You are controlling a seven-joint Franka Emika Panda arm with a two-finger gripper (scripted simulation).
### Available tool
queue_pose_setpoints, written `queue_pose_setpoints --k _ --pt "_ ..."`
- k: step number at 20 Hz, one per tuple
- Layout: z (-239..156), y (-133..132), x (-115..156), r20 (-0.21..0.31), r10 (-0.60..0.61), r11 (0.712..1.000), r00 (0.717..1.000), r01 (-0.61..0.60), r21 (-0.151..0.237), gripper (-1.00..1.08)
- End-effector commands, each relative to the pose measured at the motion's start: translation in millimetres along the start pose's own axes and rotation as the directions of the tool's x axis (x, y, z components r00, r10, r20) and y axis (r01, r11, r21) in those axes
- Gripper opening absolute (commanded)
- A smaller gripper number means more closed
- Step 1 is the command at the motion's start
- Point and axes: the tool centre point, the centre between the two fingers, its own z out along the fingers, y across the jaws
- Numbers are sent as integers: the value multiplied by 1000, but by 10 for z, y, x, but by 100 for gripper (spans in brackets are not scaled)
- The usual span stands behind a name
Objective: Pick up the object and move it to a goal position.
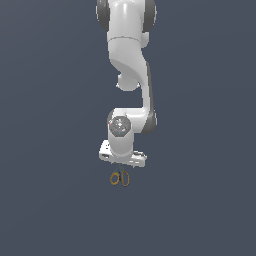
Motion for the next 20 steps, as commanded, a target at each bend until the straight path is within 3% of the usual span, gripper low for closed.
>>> queue_pose_setpoints --k 1,5,6,20 --pt "82 0 4 -1 0 1000 1000 0 0 100" --pt "108 -2 16 -1 0 1000 1000 0 0 100" --pt "108 -2 16 -1 0 1000 1000 0 0 -100" --pt "54 -13 4 -2 1 1000 1000 -1 0 -100"
